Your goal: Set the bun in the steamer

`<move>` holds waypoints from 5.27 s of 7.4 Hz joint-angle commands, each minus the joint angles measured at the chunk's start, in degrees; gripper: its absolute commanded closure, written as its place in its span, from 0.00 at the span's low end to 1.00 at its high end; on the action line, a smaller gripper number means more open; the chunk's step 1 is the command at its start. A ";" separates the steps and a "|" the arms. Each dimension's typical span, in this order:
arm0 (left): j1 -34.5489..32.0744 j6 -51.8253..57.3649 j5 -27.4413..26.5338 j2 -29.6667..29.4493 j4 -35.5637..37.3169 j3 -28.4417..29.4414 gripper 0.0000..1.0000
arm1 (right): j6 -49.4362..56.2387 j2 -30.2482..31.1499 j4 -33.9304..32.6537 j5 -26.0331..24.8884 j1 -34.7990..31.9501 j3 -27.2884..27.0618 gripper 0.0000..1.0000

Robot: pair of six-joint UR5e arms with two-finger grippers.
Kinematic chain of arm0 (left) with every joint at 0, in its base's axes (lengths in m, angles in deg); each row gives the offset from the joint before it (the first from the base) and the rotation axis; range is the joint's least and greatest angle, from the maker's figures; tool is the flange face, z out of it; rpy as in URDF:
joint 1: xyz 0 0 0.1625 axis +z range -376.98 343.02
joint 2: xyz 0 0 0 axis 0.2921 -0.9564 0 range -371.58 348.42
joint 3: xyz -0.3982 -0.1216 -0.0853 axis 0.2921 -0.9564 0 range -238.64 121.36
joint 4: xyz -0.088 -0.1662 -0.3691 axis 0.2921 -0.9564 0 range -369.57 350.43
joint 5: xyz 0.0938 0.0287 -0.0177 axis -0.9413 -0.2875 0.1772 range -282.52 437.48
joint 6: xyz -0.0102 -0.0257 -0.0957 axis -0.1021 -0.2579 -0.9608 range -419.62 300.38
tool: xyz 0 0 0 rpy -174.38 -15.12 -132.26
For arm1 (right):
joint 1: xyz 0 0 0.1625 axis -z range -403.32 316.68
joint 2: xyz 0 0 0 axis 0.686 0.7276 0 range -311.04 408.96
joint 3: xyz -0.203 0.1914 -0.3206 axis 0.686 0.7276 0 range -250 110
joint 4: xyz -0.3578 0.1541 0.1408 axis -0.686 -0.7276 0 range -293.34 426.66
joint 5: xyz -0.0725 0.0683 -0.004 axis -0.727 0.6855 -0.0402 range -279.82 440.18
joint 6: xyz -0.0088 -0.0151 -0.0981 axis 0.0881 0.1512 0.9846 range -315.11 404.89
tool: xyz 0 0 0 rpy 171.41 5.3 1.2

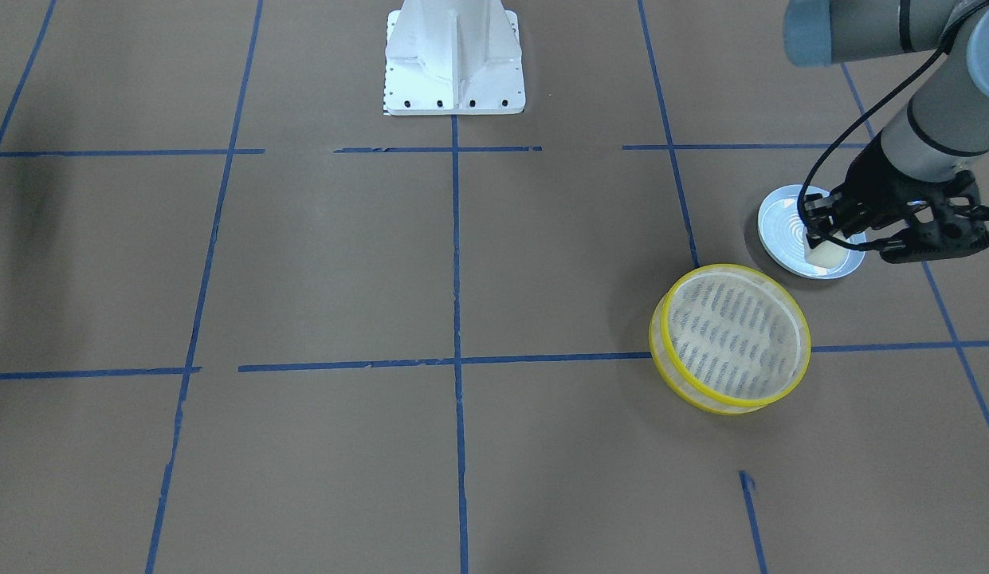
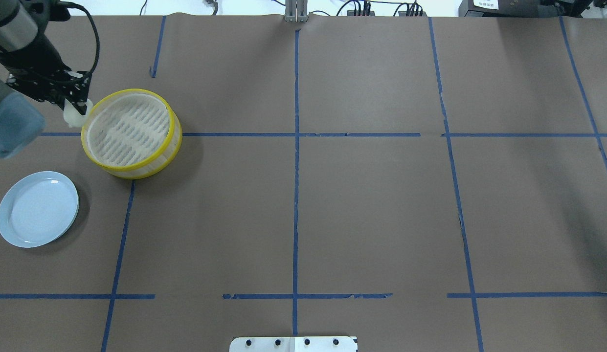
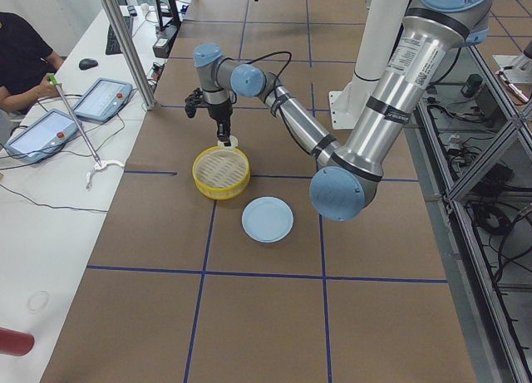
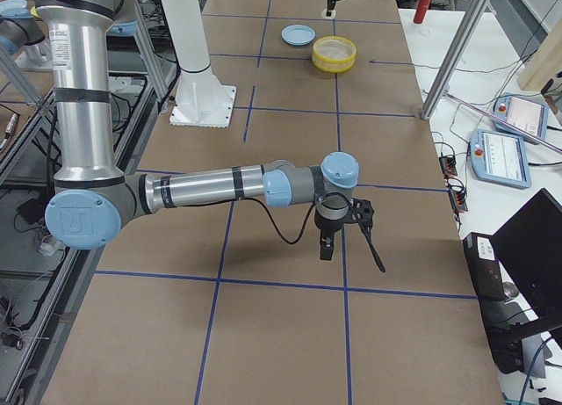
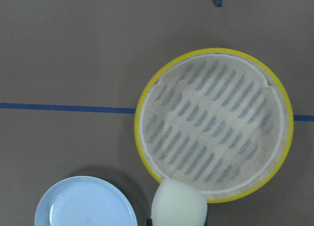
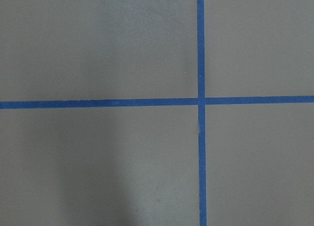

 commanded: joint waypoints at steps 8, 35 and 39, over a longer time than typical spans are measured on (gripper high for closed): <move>8.41 -10.90 -2.73 0.26 -27.12 18.58 0.69 | 0.00 0.00 0.00 0.00 0.00 0.00 0.00; -29.90 33.73 2.10 34.01 -24.09 6.64 0.00 | 0.00 0.00 0.00 0.00 0.00 0.00 0.00; -29.90 33.46 10.36 34.28 -23.73 6.55 0.00 | 0.00 0.00 0.00 0.00 0.00 0.00 0.00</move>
